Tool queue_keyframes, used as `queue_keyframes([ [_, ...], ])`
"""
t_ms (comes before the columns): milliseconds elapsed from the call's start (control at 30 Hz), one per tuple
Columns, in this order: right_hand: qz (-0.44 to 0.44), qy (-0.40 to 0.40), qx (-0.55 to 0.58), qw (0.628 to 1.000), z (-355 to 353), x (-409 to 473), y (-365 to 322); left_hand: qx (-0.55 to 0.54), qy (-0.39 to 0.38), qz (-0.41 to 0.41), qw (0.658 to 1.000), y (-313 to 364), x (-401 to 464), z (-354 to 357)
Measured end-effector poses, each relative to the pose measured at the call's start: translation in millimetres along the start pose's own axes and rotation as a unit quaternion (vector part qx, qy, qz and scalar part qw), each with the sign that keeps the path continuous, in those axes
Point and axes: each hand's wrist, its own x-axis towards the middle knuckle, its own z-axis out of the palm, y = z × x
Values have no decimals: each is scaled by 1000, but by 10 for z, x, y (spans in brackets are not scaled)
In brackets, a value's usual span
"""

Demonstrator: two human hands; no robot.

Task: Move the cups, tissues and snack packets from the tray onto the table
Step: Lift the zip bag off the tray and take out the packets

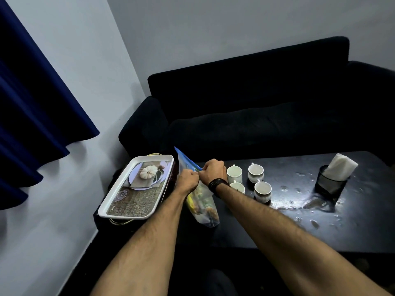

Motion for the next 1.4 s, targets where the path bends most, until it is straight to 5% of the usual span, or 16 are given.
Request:
queue_keyframes([
  [233, 16, -58, 14, 998, -24, 39, 33, -16, 25, -9, 1000, -20, -37, 1],
  [400, -10, -139, 19, 990, -133, 106, 45, -89, -68, -86, 990, -37, -64, -33],
  [767, -33, -16, -102, 994, -198, 91, 167, 57, -2, -27, 998, -31, -235, -27],
  [1033, -25, -203, -100, 974, -200, 79, 84, 83, -15, -13, 996, -149, -183, -119],
  [1200, -2, -68, -107, 992, -342, 140, 203, 164, -25, -43, 985, -138, -213, -306],
  [1400, -75, -125, -77, 986, -242, 154, 175, 142, -88, -10, 986, -166, -184, -306],
])
